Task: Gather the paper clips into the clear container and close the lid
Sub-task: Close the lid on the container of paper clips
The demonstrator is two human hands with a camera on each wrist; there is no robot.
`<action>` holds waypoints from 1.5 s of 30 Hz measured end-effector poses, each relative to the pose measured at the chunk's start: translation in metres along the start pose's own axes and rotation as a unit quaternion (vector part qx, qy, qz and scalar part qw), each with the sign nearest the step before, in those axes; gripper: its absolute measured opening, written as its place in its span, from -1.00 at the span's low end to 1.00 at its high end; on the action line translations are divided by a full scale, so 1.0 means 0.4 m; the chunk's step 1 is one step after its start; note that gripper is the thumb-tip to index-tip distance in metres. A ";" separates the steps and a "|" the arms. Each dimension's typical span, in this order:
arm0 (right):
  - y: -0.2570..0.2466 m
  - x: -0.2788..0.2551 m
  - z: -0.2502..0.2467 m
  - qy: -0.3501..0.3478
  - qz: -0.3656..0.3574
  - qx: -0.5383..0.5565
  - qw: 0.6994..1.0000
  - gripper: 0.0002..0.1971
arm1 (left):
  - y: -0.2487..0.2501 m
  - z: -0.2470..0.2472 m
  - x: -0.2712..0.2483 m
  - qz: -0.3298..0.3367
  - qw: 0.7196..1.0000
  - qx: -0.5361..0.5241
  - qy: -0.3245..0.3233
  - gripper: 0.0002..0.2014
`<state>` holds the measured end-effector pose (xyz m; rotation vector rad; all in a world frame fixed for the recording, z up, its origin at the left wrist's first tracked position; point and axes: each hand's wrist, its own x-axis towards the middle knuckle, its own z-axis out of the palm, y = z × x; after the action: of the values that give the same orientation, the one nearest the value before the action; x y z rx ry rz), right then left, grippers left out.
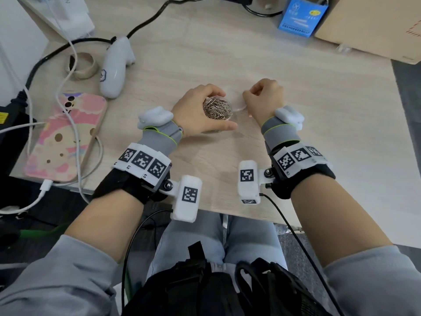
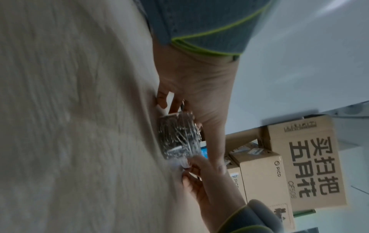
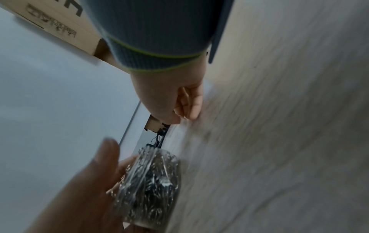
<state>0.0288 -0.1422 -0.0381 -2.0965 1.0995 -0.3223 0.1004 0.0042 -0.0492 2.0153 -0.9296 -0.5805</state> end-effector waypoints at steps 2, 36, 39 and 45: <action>0.008 -0.008 -0.009 0.019 -0.009 0.009 1.000 -0.96 | 0.011 0.011 0.003 -0.020 0.999 0.026 0.018 -0.27; 0.024 -0.144 -0.070 -0.136 -0.209 0.139 0.958 -0.62 | 0.048 0.038 -0.038 -0.015 0.997 -0.021 0.071 -0.26; 0.023 -0.147 -0.076 -0.124 -0.215 0.125 0.961 -0.60 | 0.062 0.050 -0.036 -0.008 0.997 -0.027 0.071 -0.30; 0.040 -0.138 -0.110 -0.171 -0.216 0.133 0.952 -0.61 | 0.073 0.068 -0.041 -0.025 0.996 -0.075 0.034 -0.21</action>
<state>-0.0370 -0.1262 -0.0126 -2.0328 0.3661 -0.2813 0.0600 -0.0076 -0.0389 1.9158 -0.7747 -0.5870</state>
